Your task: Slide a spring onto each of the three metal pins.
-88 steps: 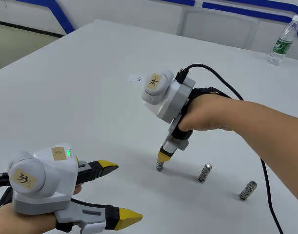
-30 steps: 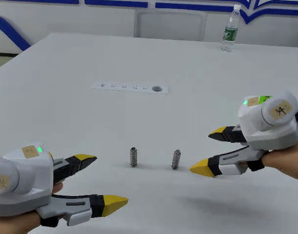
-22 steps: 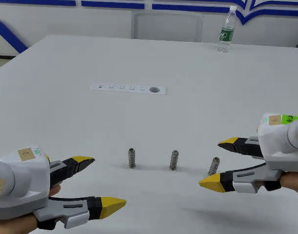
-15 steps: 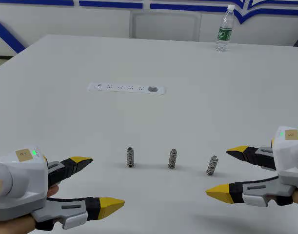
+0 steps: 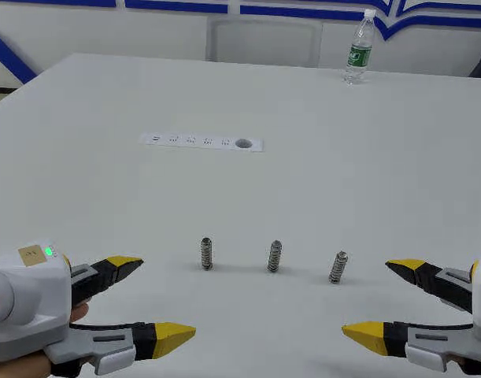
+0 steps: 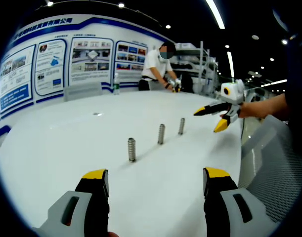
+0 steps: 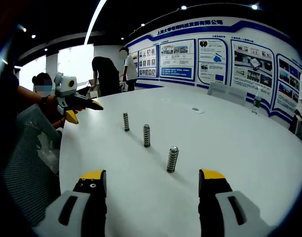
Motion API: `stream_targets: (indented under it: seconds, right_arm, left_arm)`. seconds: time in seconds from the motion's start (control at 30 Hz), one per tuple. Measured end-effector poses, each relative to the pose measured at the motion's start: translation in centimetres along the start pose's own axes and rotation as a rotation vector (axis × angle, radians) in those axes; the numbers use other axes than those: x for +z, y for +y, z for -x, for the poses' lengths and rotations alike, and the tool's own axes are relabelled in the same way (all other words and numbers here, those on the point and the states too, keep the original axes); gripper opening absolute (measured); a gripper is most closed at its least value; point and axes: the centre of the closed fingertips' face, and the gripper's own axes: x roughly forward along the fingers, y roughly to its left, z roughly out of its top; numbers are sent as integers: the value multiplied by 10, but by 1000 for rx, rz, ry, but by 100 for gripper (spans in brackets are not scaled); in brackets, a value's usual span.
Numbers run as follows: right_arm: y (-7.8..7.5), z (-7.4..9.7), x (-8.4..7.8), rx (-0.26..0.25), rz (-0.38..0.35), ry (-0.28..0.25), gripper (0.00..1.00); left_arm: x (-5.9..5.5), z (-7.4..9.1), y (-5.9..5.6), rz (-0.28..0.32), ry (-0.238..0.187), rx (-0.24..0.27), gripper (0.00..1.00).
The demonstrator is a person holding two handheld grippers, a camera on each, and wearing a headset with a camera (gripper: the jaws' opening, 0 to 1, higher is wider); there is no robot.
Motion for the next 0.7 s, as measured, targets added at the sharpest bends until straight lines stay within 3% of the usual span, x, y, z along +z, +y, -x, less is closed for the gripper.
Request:
stream_targets:
  seconds: [0.4, 0.7]
  right_arm:
    - [6, 6, -1, -30, -24, -29, 78]
    - [8, 6, 4, -39, -30, -45, 78]
  left_arm:
    - [-8, 3, 2, 15, 8, 9, 79]
    - [-5, 2, 3, 17, 0, 16, 79]
